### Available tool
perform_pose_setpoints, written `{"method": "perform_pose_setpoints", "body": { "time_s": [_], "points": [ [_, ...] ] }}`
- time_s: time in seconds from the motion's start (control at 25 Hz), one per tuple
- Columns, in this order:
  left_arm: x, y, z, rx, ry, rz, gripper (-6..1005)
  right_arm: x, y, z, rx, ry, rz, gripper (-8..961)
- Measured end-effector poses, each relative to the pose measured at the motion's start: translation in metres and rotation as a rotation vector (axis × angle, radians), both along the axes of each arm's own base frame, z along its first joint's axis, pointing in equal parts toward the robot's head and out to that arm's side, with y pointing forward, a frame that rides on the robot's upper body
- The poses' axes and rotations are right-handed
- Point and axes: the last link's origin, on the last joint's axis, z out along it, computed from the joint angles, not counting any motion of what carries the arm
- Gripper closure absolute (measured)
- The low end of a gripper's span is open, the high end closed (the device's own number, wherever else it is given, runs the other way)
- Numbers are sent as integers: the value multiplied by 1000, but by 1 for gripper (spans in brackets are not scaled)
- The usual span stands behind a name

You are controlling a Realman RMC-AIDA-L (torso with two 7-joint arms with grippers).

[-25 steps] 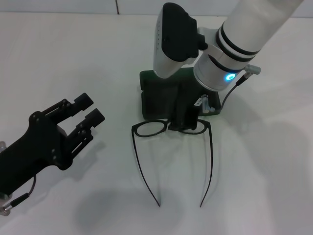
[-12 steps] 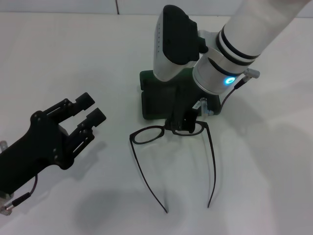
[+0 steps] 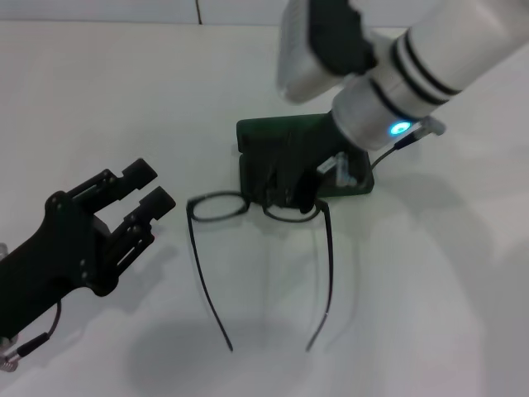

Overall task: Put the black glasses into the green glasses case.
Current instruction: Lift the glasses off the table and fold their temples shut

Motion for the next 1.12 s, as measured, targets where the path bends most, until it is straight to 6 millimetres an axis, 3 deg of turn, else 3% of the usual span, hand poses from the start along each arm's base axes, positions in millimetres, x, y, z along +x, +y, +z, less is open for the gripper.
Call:
{"method": "perform_pose_setpoints", "body": {
  "time_s": [0.12,0.48,0.68,0.92,1.12],
  "points": [
    [4,0,2,0,-16,-26,759,5,-2,20,31,103,-44,926],
    [33,12,-3,4,-85,-167,775,61,-22,76,80,369,-216,925],
    [55,25,-9,-39,-103,-278,784,81,-34,98,95,546,-248,924],
    [82,40,-15,-101,-105,-413,948,96,-39,109,118,629,-258,923],
    [100,52,-26,-174,-90,-480,952,98,-40,110,109,704,-223,923]
  ]
}}
